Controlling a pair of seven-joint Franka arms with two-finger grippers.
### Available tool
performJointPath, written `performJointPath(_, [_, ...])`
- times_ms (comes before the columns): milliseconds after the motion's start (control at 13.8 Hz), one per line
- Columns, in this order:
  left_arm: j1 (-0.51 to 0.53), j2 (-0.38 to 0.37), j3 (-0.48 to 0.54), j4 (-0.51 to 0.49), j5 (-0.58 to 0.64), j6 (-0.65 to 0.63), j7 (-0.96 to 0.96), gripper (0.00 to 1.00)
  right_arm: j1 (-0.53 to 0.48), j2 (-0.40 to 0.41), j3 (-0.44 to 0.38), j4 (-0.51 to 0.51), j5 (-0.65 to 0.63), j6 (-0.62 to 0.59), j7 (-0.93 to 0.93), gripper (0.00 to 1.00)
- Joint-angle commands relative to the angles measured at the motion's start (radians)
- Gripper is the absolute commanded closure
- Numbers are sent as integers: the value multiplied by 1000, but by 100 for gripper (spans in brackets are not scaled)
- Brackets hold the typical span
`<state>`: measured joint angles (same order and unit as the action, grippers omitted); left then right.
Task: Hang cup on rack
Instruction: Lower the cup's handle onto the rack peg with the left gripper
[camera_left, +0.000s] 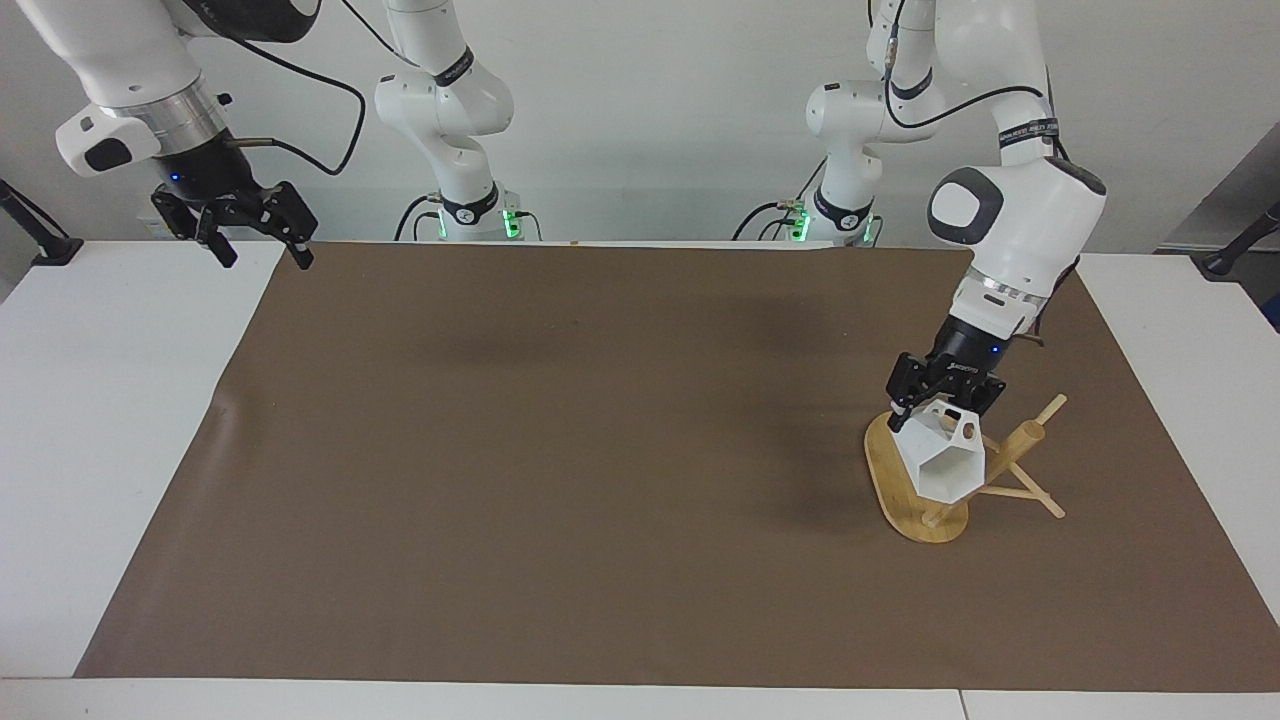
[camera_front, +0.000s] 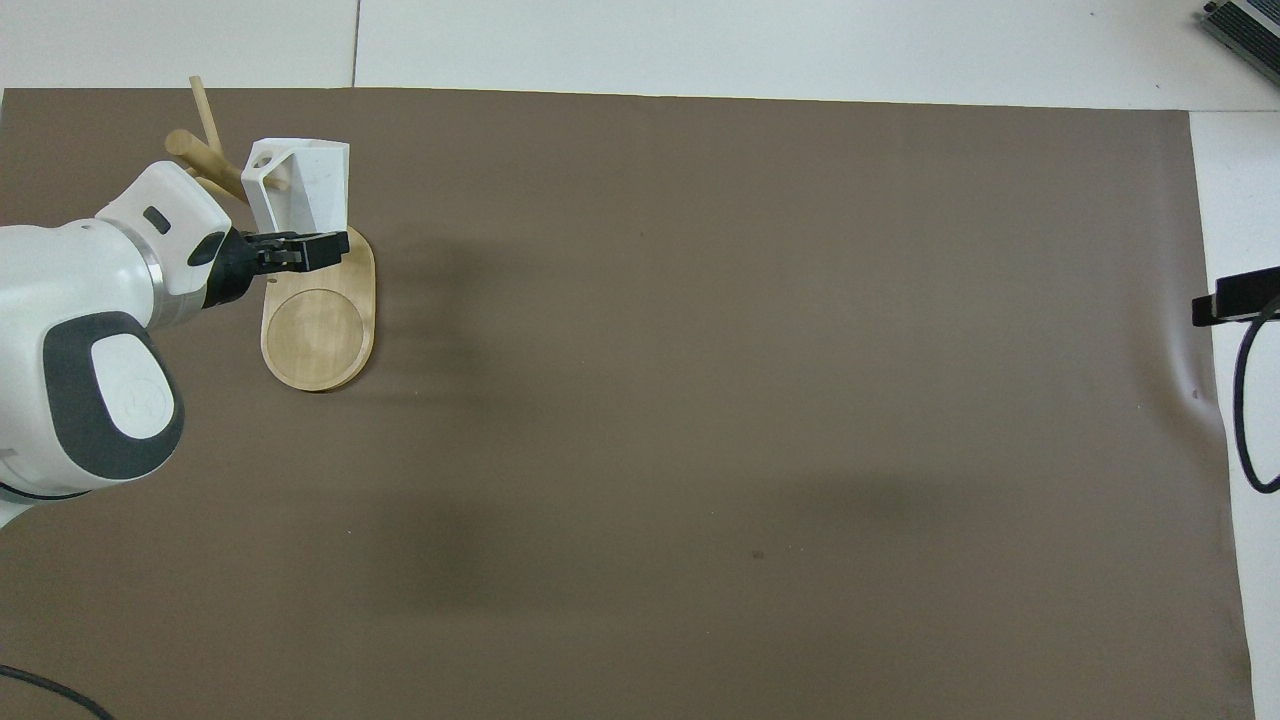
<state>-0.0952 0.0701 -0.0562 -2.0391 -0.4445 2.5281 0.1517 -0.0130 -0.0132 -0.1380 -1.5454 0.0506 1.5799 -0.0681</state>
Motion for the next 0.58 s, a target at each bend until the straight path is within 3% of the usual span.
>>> performJointPath(0, [23,17,-7,43,9,-63,-87,100,15,-8,-14,-16,-21,19,2,0])
performJointPath(289, [29,13,-7,39,-37,-83,-175,100,8,-13,-12,-19,-29,35,1,0])
performJointPath(506, [42,13,-7,33,-94,-83,-198,100,10,-14,9,-25,-121,40,1,0])
